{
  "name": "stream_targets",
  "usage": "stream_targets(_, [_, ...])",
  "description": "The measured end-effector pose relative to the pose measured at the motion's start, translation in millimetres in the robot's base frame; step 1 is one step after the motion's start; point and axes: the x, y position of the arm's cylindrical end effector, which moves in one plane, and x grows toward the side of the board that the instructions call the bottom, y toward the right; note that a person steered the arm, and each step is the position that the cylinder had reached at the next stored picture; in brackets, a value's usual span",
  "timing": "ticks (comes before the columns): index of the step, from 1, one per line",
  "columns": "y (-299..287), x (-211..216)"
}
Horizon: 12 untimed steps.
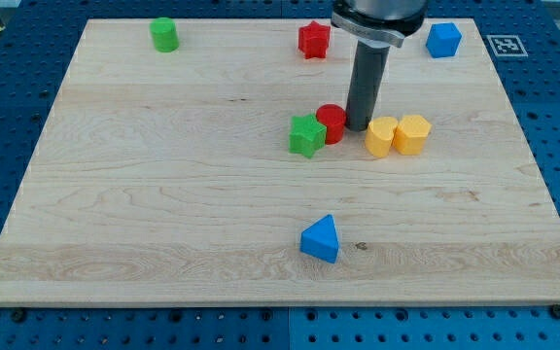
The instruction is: Move the red circle towards the left center of the board
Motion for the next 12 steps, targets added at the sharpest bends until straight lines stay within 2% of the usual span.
stream_targets(1, [-18, -12])
stream_targets(3, [-46, -13])
stream_targets(4, [-78, -13])
stream_targets(5, [-82, -13])
stream_targets(7, [-79, 14])
stream_targets(9, [-105, 14])
stream_targets(11, [-153, -19])
stream_targets(12, [-176, -19])
